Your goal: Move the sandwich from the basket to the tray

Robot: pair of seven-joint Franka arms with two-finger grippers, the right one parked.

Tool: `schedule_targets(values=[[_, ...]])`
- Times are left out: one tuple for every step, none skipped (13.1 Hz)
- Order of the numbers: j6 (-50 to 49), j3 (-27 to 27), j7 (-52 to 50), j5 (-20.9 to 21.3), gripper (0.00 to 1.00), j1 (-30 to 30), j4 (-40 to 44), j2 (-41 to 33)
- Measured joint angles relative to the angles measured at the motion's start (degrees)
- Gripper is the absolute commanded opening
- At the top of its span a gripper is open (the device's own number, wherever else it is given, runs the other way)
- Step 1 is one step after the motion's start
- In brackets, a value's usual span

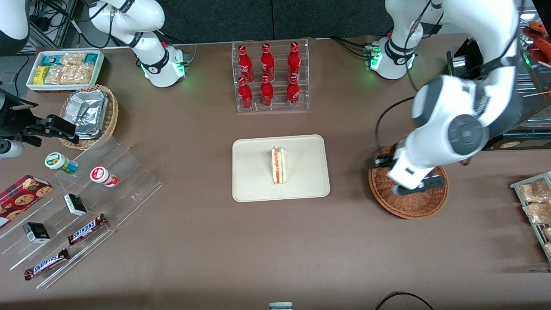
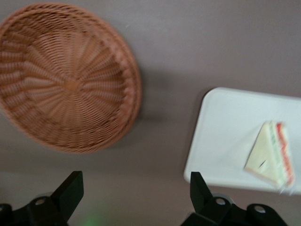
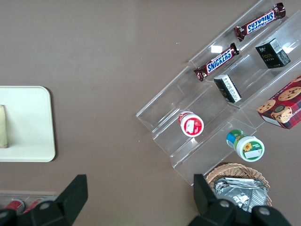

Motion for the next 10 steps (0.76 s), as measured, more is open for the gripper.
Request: schedule_targets(values=[[-2.0, 0.0, 4.2, 0.0, 1.00, 1.8, -0.6, -1.7], [-4.1, 0.0, 7.7, 0.0, 1.00, 3.6, -0.9, -3.4], [-5.8, -0.1, 10.1, 0.0, 1.00, 5.3, -1.1, -4.9], [-7.4, -0.1, 11.4, 0.0, 1.00, 6.7, -1.1, -6.4], [-8.9, -0.1, 11.9, 0.0, 1.00, 7.6, -1.2, -8.0], [-10.2, -0.1, 12.0, 0.0, 1.00, 7.9, -1.2, -9.4], [-11.2, -0.2, 12.0, 0.1, 1.00, 8.1, -1.3, -10.7], [-12.3, -0.6, 12.0, 0.4, 1.00, 8.7, -1.3, -11.9], [-13.4, -1.5, 12.0, 1.5, 1.00, 9.6, -1.3, -12.9], [-14.3, -2.5, 12.0, 3.1, 1.00, 10.7, -1.3, -13.9]])
